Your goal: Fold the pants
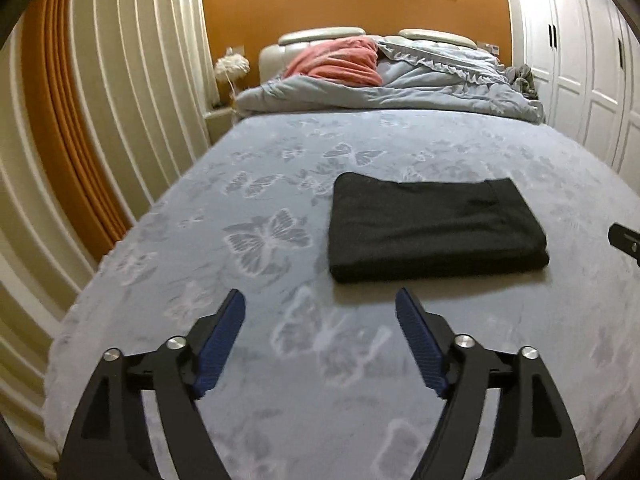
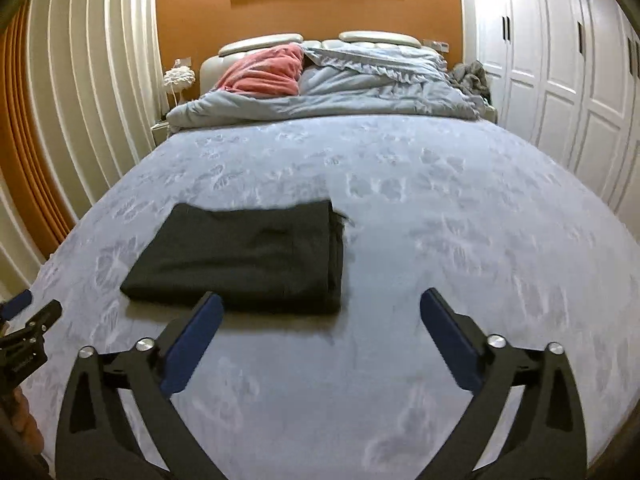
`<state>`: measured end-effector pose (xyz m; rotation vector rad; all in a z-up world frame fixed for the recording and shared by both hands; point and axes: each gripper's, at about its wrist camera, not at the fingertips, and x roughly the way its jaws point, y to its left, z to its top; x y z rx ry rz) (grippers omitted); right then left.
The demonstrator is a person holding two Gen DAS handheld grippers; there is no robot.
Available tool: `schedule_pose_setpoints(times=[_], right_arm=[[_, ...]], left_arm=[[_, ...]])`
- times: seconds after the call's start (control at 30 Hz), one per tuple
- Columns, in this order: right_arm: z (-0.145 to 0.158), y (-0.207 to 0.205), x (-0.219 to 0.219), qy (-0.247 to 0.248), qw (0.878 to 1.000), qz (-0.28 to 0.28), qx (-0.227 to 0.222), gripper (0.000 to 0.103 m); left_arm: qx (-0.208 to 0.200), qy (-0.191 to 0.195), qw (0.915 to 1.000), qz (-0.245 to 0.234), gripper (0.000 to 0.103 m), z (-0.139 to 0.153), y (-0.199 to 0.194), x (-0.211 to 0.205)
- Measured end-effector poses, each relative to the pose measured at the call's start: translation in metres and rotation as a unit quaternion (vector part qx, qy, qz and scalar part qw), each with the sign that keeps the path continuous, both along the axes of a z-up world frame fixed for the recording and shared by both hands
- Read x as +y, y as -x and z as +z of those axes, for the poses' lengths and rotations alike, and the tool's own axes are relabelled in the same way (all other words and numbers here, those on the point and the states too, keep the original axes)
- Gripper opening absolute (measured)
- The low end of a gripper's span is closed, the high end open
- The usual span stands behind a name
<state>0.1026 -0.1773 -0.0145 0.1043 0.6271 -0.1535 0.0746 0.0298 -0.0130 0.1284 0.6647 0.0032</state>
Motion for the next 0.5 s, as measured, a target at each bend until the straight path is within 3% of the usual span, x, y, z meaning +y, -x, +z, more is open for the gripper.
schedule_pose_setpoints(times=[0.13,0.37,0.5], right_arm=[[-0.023,0.02,0.014,0.01,1.0,0.009,0.024,0.098],[-0.045,0.051,0.037,0.097,0.995,-0.001,-0.003,0.098],[-0.065,0.056,0.037,0.092,0.996,-0.005,0.007,0.098]], left_arm=[[-0.008,0.001,1.0,0.0,0.079,-0.006,0.024,0.005],[-0.014,0.006,0.9998,0.012,0.082,-0.028,0.037,0.01],[-0.009,0.004,0.9998,0.016,0.082,-0.041,0.036,0.013]])
